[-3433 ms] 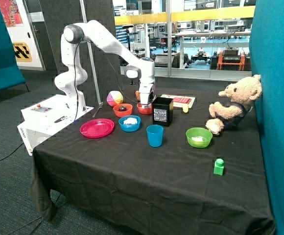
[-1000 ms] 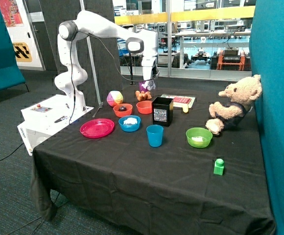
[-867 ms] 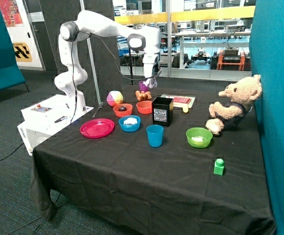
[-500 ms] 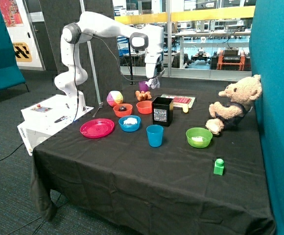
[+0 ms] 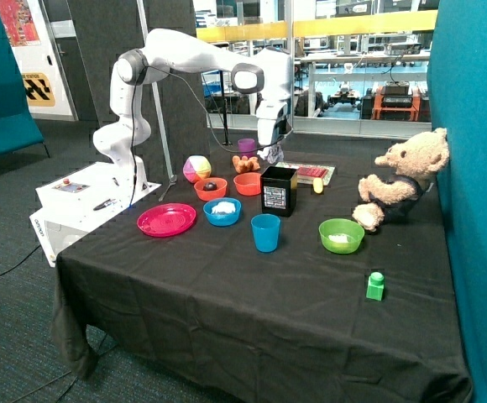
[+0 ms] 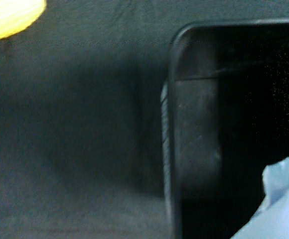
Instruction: Throw away the rubbish paper
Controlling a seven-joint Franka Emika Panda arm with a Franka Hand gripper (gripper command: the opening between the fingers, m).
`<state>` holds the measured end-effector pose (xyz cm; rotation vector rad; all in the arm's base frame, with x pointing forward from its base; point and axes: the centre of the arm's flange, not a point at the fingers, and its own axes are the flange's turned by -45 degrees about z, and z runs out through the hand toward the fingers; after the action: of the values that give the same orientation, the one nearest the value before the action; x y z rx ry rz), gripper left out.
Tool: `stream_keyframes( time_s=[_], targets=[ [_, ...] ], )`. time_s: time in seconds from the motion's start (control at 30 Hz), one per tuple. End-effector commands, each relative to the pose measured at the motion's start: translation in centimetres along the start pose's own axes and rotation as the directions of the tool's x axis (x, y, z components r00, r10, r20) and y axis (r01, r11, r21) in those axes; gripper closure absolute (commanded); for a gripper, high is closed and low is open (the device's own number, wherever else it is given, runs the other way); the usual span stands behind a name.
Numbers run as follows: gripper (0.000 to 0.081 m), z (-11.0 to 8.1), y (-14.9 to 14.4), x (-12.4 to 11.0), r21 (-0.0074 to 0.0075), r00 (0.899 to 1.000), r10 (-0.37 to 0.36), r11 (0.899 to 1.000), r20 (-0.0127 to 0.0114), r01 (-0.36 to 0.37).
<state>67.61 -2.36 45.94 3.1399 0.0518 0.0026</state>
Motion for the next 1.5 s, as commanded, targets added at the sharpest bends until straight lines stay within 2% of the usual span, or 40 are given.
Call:
stream_keyframes(
  time_s=[0.0, 0.47, 0.63, 0.7, 0.8, 1.1, 1.37, 1.47],
  targets=[
    [0.0808, 1.6, 1.7, 1.9, 0.0012, 1.000, 0.008, 1.000, 0.0017, -0.008],
    [0.0808, 3.7, 1.6, 3.8, 0.0013, 1.000, 0.000, 1.000, 0.0017, 0.000],
    [0.0432, 3.8, 1.4, 3.6, 0.0013, 1.000, -0.010, 1.000, 0.0017, 0.010],
    [0.0336, 3.8, 1.4, 3.6, 0.0013, 1.000, -0.009, 1.000, 0.0017, 0.009],
    [0.0245, 3.8, 1.4, 3.4, 0.0013, 1.000, -0.010, 1.000, 0.0017, 0.010],
    [0.0129, 3.6, 1.9, 2.9, 0.0013, 1.000, -0.006, 1.000, 0.0017, 0.006],
    [0.0103, 3.3, 2.6, 2.2, 0.0013, 1.000, -0.002, 1.000, 0.0017, 0.002],
    [0.0116, 3.1, 2.7, 1.8, 0.0013, 1.000, -0.001, 1.000, 0.0017, 0.001]
  ],
)
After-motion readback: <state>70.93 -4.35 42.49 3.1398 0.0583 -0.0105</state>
